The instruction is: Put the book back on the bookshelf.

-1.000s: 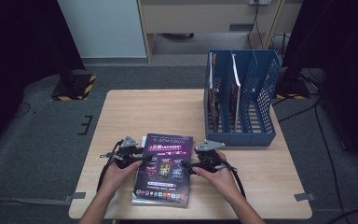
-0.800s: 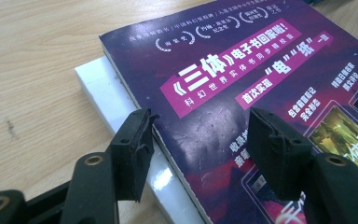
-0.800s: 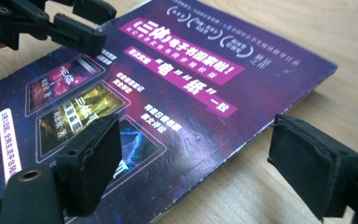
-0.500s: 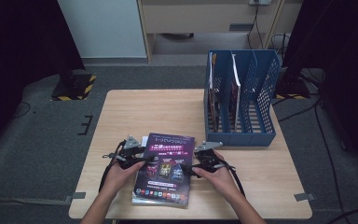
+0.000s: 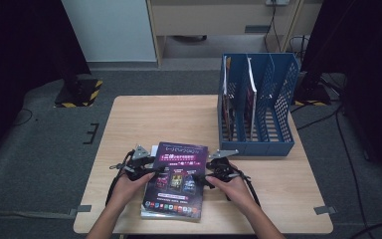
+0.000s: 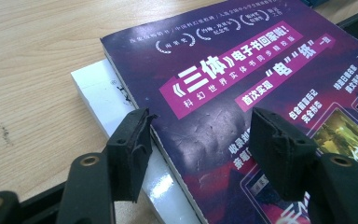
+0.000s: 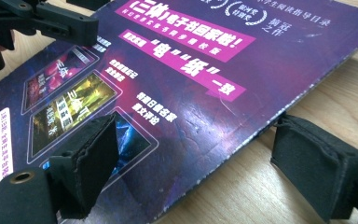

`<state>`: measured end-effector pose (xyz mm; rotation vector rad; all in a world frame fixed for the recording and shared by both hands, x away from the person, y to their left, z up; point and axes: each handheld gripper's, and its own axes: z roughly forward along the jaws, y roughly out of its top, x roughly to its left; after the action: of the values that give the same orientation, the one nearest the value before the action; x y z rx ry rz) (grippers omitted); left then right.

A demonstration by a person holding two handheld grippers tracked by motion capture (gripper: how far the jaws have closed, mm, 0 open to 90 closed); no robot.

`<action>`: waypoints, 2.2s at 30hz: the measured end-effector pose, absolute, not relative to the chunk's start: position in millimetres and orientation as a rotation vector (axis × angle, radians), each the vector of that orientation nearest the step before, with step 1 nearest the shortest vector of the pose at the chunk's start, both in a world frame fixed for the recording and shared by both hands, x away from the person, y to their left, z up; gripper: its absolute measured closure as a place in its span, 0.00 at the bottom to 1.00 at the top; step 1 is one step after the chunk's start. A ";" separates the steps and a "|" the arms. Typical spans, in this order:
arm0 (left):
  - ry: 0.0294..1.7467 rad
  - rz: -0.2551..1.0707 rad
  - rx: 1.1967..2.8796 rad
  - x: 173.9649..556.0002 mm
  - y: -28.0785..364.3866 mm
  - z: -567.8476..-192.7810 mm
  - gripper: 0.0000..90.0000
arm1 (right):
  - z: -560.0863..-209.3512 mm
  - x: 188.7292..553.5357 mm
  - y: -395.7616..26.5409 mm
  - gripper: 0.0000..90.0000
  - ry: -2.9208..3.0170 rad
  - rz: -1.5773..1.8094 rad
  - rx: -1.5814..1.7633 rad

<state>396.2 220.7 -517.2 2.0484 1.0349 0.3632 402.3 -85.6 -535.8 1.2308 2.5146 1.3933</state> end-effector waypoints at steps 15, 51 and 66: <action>1.028 0.366 2.048 396.0 221.1 -517.8 0.41 | -518.0 403.3 -85.8 0.24 2.451 1.518 1.168; 1.022 0.374 2.032 394.5 220.8 -519.8 0.40 | -504.6 433.9 -28.9 0.36 2.510 1.473 1.154; 1.035 0.333 1.972 395.9 218.6 -516.5 0.28 | -487.8 431.5 -40.4 0.80 2.343 1.568 1.173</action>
<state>395.9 218.6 -516.5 1.9717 1.0346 0.3334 431.5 -40.4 -487.8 1.1725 2.3426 1.5684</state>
